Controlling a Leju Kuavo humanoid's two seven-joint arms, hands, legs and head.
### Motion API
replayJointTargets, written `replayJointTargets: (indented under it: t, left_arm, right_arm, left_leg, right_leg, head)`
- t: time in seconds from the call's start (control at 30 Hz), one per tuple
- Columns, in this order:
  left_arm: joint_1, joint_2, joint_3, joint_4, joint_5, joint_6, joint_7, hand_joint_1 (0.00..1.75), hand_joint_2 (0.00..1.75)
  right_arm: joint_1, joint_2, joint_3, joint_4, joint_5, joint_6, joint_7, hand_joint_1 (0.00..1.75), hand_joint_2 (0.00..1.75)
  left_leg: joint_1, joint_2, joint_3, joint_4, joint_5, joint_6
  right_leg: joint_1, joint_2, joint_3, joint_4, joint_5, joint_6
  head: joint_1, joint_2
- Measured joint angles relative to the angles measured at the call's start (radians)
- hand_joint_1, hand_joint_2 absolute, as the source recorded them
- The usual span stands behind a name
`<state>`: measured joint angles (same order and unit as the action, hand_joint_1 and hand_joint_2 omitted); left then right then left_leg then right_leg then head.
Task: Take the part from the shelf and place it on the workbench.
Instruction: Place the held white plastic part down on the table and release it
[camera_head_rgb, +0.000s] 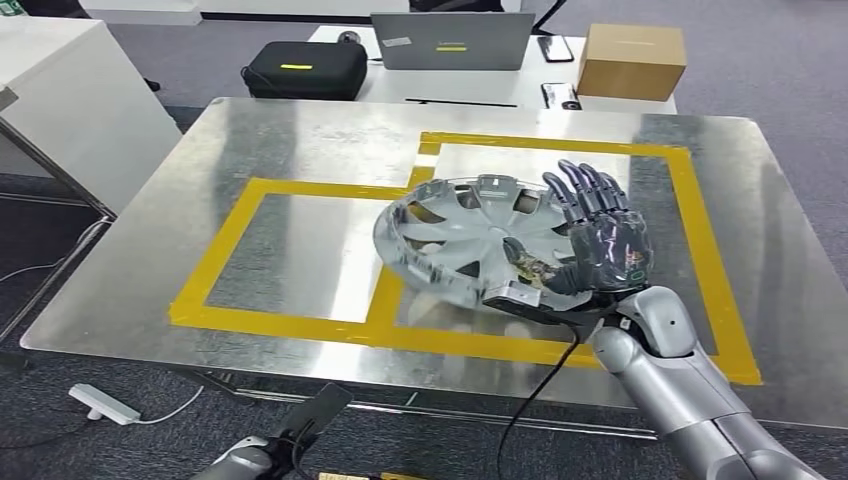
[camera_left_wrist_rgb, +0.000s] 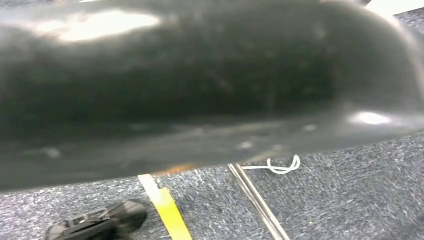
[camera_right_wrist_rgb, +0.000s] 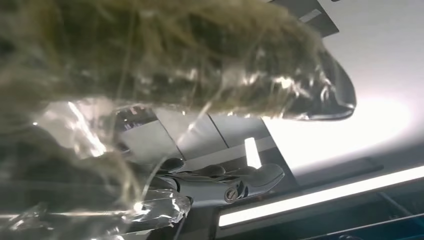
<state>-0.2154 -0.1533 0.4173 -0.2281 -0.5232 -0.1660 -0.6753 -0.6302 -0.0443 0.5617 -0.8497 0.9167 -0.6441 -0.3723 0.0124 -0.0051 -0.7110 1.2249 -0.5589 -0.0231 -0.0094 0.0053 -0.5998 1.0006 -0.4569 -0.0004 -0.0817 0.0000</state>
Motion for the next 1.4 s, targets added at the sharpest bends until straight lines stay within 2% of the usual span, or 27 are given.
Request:
replayJointTargets:
  t: [0.03, 0.07, 0.1, 0.17, 0.2, 0.23, 0.3, 0.37, 0.43, 0.5, 0.53, 0.57, 0.6, 0.63, 0.7, 0.77, 0.87, 0.9, 0.97, 1.03, 1.07, 1.1, 1.13, 1.2, 1.23, 1.3, 1.4]
  left_arm:
    - [0.001, 0.0, 0.0, 0.0, 0.001, 0.001, -0.001, 0.0, 0.0]
    - [0.001, 0.001, 0.0, 0.0, 0.001, 0.002, -0.002, 0.0, 0.0]
    - [0.001, 0.002, 0.0, 0.0, 0.002, 0.002, -0.003, 0.0, 0.0]
    - [0.0, 0.004, 0.0, 0.0, 0.004, 0.002, -0.005, 0.0, 0.0]
    - [0.0, 0.004, 0.0, 0.0, 0.005, 0.001, -0.006, 0.0, 0.0]
    - [0.0, 0.005, 0.0, 0.0, 0.007, 0.0, -0.007, 0.0, 0.0]
    - [0.0, 0.005, 0.0, 0.0, 0.011, -0.002, -0.006, 0.0, 0.0]
    - [-0.001, 0.006, 0.0, 0.0, 0.014, -0.002, -0.006, 0.0, 0.0]
    - [-0.002, 0.007, 0.0, 0.0, 0.019, -0.002, -0.008, 0.0, 0.0]
    - [-0.002, 0.007, 0.0, 0.0, 0.026, -0.003, -0.01, 0.0, 0.0]
    - [-0.002, 0.008, 0.0, 0.0, 0.028, -0.004, -0.012, 0.0, 0.0]
    - [-0.001, 0.01, 0.001, 0.0, 0.029, -0.004, -0.012, 0.0, 0.0]
    - [-0.001, 0.011, 0.001, 0.0, 0.03, -0.005, -0.013, 0.0, 0.0]
    - [-0.001, 0.012, 0.001, 0.0, 0.03, -0.005, -0.013, 0.0, 0.0]
    - [-0.001, 0.013, 0.001, 0.0, 0.031, -0.003, -0.014, 0.0, 0.0]
    - [-0.001, 0.013, 0.002, 0.0, 0.033, -0.001, -0.016, 0.0, 0.0]
    - [-0.001, 0.013, 0.002, 0.0, 0.037, -0.001, -0.019, 0.0, 0.0]
    - [-0.002, 0.013, 0.002, 0.0, 0.038, -0.001, -0.02, 0.0, 0.0]
    - [-0.002, 0.013, 0.003, 0.0, 0.039, -0.001, -0.021, 0.0, 0.0]
    - [0.0, 0.014, 0.003, 0.0, 0.039, -0.001, -0.021, 0.0, 0.0]
    - [0.001, 0.014, 0.003, 0.0, 0.039, -0.001, -0.021, 0.0, 0.0]
    - [0.002, 0.014, 0.003, 0.0, 0.039, -0.001, -0.021, 0.0, 0.0]
    - [0.002, 0.014, 0.003, 0.0, 0.039, -0.001, -0.021, 0.0, 0.0]
    - [0.0, 0.014, 0.003, 0.0, 0.039, -0.001, -0.021, 0.0, 0.0]
    - [0.0, 0.015, 0.003, 0.0, 0.04, -0.001, -0.021, 0.0, 0.0]
    - [0.0, 0.015, 0.003, 0.0, 0.04, -0.001, -0.021, 0.0, 0.0]
    - [0.001, 0.015, 0.004, 0.0, 0.04, -0.001, -0.022, 0.0, 0.0]
  right_arm:
    - [0.002, 0.001, -0.001, 0.0, -0.016, 0.013, -0.005, 0.0, 0.0]
    - [0.004, 0.002, -0.002, 0.0, -0.036, 0.027, -0.012, 0.0, 0.0]
    - [0.005, 0.003, -0.003, 0.0, -0.053, 0.039, -0.019, 0.0, 0.0]
    - [0.006, 0.005, -0.005, -0.003, -0.066, 0.046, -0.025, 0.0, 0.0]
    - [0.006, 0.005, -0.005, -0.006, -0.063, 0.042, -0.026, 0.0, 0.0]
    - [0.006, 0.005, -0.006, -0.01, -0.058, 0.034, -0.026, 0.0, 0.0]
    - [0.008, 0.005, -0.007, -0.019, -0.048, 0.021, -0.025, 0.0, 0.0]
    - [0.012, 0.005, -0.009, -0.03, -0.071, 0.042, -0.025, 0.0, 0.87]
    - [0.015, 0.01, -0.02, -0.043, -0.186, 0.151, -0.043, 0.0, 1.75]
    - [0.027, 0.021, -0.044, -0.051, -0.346, 0.305, -0.069, 0.0, 1.75]
    - [0.036, 0.027, -0.055, -0.053, -0.404, 0.358, -0.078, 0.0, 1.31]
    - [0.045, 0.032, -0.066, -0.054, -0.443, 0.39, -0.086, 0.0, 0.87]
    - [0.052, 0.037, -0.076, -0.056, -0.467, 0.402, -0.094, 0.0, 0.87]
    - [0.057, 0.043, -0.086, -0.06, -0.483, 0.405, -0.101, 0.0, 0.87]
    - [0.062, 0.058, -0.106, -0.074, -0.505, 0.395, -0.112, 0.0, 1.75]
    - [0.069, 0.074, -0.12, -0.092, -0.512, 0.377, -0.116, 0.0, 1.75]
    - [0.088, 0.091, -0.128, -0.116, -0.517, 0.373, -0.112, 0.0, 1.75]
    - [0.091, 0.095, -0.129, -0.122, -0.52, 0.375, -0.109, 0.0, 1.75]
    - [0.093, 0.104, -0.13, -0.131, -0.526, 0.38, -0.106, 0.0, 1.75]
    - [0.098, 0.109, -0.13, -0.135, -0.528, 0.382, -0.104, 0.0, 1.75]
    - [0.101, 0.109, -0.13, -0.135, -0.528, 0.384, -0.104, 0.0, 1.75]
    - [0.104, 0.11, -0.13, -0.135, -0.528, 0.384, -0.103, 0.0, 1.75]
    - [0.106, 0.111, -0.13, -0.136, -0.529, 0.385, -0.103, 0.0, 1.75]
    - [0.107, 0.113, -0.13, -0.141, -0.529, 0.385, -0.103, 0.0, 1.75]
    - [0.107, 0.115, -0.131, -0.143, -0.529, 0.385, -0.103, 0.0, 1.75]
    - [0.107, 0.116, -0.131, -0.146, -0.529, 0.386, -0.103, 0.0, 1.75]
    - [0.108, 0.117, -0.132, -0.148, -0.529, 0.386, -0.102, 0.0, 1.75]
  left_leg:
    - [0.001, 0.0, -0.022, 0.049, -0.015, -0.002]
    - [0.001, 0.0, -0.03, 0.067, -0.012, -0.003]
    - [0.001, 0.0, -0.02, 0.048, 0.01, -0.002]
    - [0.001, 0.0, 0.039, -0.072, 0.077, 0.003]
    - [0.0, 0.0, 0.069, -0.134, 0.099, 0.006]
    - [-0.001, 0.0, 0.089, -0.176, 0.109, 0.009]
    - [-0.004, -0.001, 0.098, -0.201, 0.107, 0.018]
    - [-0.002, 0.0, 0.098, -0.206, 0.111, 0.03]
    - [0.002, 0.001, 0.099, -0.211, 0.115, 0.041]
    - [0.002, 0.001, 0.099, -0.211, 0.115, 0.046]
    - [0.001, 0.001, 0.099, -0.211, 0.115, 0.047]
    - [0.001, 0.001, 0.099, -0.211, 0.115, 0.047]
    - [0.0, 0.0, 0.099, -0.21, 0.115, 0.047]
    - [-0.001, -0.001, 0.099, -0.21, 0.115, 0.047]
    - [-0.003, -0.001, 0.099, -0.209, 0.114, 0.044]
    - [-0.006, -0.001, 0.095, -0.208, 0.116, 0.035]
    - [-0.006, 0.0, 0.092, -0.207, 0.115, 0.019]
    - [-0.005, 0.0, 0.086, -0.193, 0.103, 0.013]
    - [-0.003, 0.001, 0.05, -0.107, 0.049, 0.002]
    - [-0.002, 0.001, -0.009, 0.024, -0.012, -0.005]
    - [-0.002, 0.001, -0.026, 0.064, -0.02, -0.006]
    - [-0.002, 0.001, -0.028, 0.068, -0.01, -0.005]
    - [-0.002, 0.001, -0.009, 0.032, 0.019, -0.004]
    - [-0.003, 0.001, 0.056, -0.099, 0.087, 0.003]
    - [-0.004, 0.001, 0.084, -0.157, 0.104, 0.008]
    - [-0.007, 0.0, 0.105, -0.203, 0.106, 0.015]
    - [-0.003, 0.001, 0.107, -0.214, 0.11, 0.032]
  right_leg:
    - [0.0, 0.0, 0.0, 0.0, 0.0, 0.0]
    - [0.0, 0.0, 0.0, 0.001, 0.0, 0.0]
    - [0.0, 0.001, 0.001, 0.002, -0.001, 0.0]
    - [0.0, 0.003, 0.003, 0.004, -0.003, 0.003]
    - [0.002, 0.004, 0.002, 0.007, -0.004, 0.006]
    - [0.004, 0.004, 0.0, 0.008, -0.005, 0.011]
    - [0.007, 0.004, -0.004, 0.008, -0.003, 0.02]
    - [0.006, 0.003, -0.01, 0.011, -0.008, 0.03]
    - [0.005, 0.002, -0.04, 0.072, -0.047, 0.038]
    - [0.004, 0.001, -0.1, 0.203, -0.108, 0.043]
    - [0.004, 0.001, -0.128, 0.26, -0.127, 0.044]
    - [0.004, 0.001, -0.142, 0.288, -0.128, 0.044]
    - [0.004, 0.001, -0.137, 0.278, -0.112, 0.043]
    - [0.004, 0.001, -0.115, 0.231, -0.08, 0.04]
    - [0.006, 0.0, -0.044, 0.095, -0.022, 0.031]
    - [0.009, 0.001, -0.004, 0.018, -0.007, 0.024]
    - [0.009, 0.004, 0.001, 0.006, -0.008, 0.012]
    - [0.006, 0.003, 0.002, 0.003, -0.006, 0.007]
    - [0.003, 0.002, 0.005, 0.0, -0.004, -0.001]
    - [0.004, 0.002, 0.005, 0.0, -0.006, -0.005]
    - [0.005, 0.002, 0.006, 0.001, -0.006, -0.005]
    - [0.006, 0.002, 0.006, 0.001, -0.006, -0.005]
    - [0.006, 0.003, 0.008, 0.002, -0.007, -0.005]
    - [0.008, 0.005, 0.01, 0.004, -0.009, -0.001]
    - [0.01, 0.006, 0.01, 0.006, -0.011, 0.001]
    - [0.013, 0.006, 0.007, 0.006, -0.012, 0.009]
    - [0.012, 0.004, -0.003, 0.016, -0.022, 0.023]
  head:
    - [0.0, 0.0]
    - [0.0, 0.0]
    - [0.0, 0.0]
    - [0.0, 0.0]
    - [0.0, 0.0]
    - [0.001, 0.0]
    - [0.001, 0.0]
    - [0.002, 0.0]
    - [0.004, 0.0]
    - [0.006, 0.0]
    - [0.006, 0.0]
    - [0.006, 0.0]
    - [0.006, 0.0]
    - [0.006, 0.0]
    - [0.006, 0.0]
    - [0.005, 0.0]
    - [0.004, 0.0]
    - [0.002, 0.0]
    - [-0.001, 0.0]
    - [-0.003, 0.0]
    - [-0.003, 0.0]
    - [-0.003, 0.0]
    - [-0.003, 0.0]
    - [-0.003, 0.0]
    - [-0.003, 0.0]
    - [-0.002, 0.0]
    - [-0.001, 0.0]
